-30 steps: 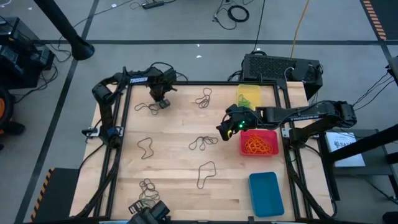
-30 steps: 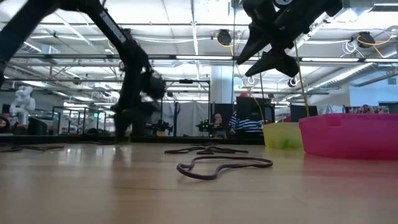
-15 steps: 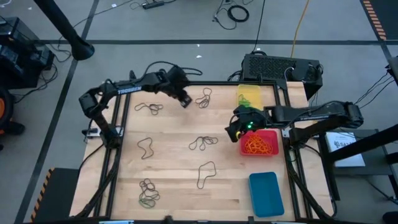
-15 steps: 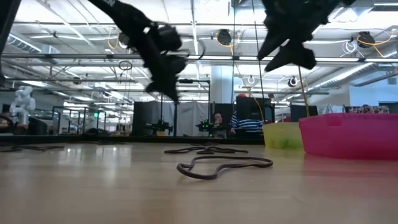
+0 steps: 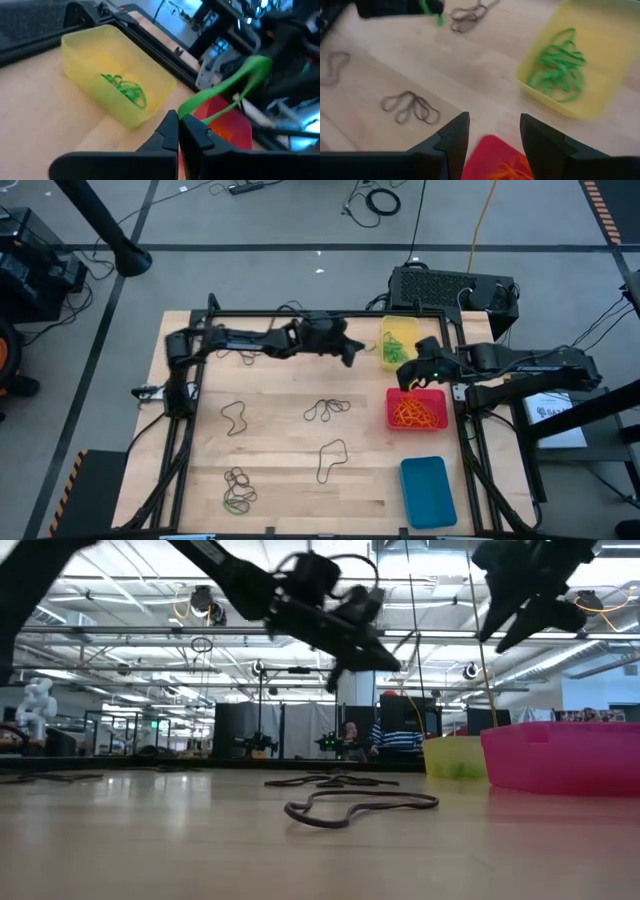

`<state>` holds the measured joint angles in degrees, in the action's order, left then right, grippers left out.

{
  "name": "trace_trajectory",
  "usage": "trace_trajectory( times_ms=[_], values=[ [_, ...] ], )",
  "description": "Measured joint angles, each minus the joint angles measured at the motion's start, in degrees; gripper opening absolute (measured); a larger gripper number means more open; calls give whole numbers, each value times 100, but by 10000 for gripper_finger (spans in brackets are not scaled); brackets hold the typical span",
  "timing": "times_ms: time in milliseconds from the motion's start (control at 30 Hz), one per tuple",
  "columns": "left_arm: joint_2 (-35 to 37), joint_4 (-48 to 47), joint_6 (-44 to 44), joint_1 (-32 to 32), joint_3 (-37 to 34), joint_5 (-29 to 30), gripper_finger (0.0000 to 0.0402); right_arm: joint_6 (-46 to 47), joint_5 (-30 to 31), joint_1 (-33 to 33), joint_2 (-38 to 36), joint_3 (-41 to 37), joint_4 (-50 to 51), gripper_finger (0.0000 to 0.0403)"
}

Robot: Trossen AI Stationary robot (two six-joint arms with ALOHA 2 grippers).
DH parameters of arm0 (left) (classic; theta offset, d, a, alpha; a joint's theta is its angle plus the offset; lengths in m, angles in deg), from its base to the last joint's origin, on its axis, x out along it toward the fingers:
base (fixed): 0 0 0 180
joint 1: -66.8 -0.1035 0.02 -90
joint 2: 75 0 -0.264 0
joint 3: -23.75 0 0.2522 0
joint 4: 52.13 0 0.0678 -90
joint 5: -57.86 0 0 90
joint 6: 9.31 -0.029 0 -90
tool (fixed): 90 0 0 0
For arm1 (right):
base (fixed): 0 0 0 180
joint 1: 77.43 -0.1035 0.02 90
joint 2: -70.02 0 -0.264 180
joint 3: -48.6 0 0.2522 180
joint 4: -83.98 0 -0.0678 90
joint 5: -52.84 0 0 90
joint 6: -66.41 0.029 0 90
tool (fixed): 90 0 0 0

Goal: Sort rubber bands into baskets
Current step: Put the green rubber band into the yellow bin

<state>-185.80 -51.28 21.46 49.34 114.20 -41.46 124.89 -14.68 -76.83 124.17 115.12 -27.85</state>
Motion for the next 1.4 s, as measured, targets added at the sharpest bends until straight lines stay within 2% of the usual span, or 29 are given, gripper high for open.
trace_trajectory(
  times_ms=[167, 433, 600, 700, 833, 1400],
  values=[
    [-997, 103, 333, -9, 1154, -41, 2, 16, 6, 7, -96, 0, 548, 169],
    [-2677, -1314, 343, -119, 3679, -69, 2, -204, 1, 7, -129, 0, 966, 169],
    [-3388, -2057, 347, -197, 4752, -55, 2, -319, -3, 7, -185, 0, 1080, 169],
    [-3485, -2058, 344, -203, 4889, 3, 7, -446, -1, 7, -219, 0, 1068, 169],
    [-3476, -2108, 300, -203, 4898, 248, 34, -524, -3, 5, -225, 0, 1065, 169],
    [-3476, -2341, -6, -197, 4898, 288, 117, -228, -34, 6, -225, 0, 1008, 169]
  ],
)
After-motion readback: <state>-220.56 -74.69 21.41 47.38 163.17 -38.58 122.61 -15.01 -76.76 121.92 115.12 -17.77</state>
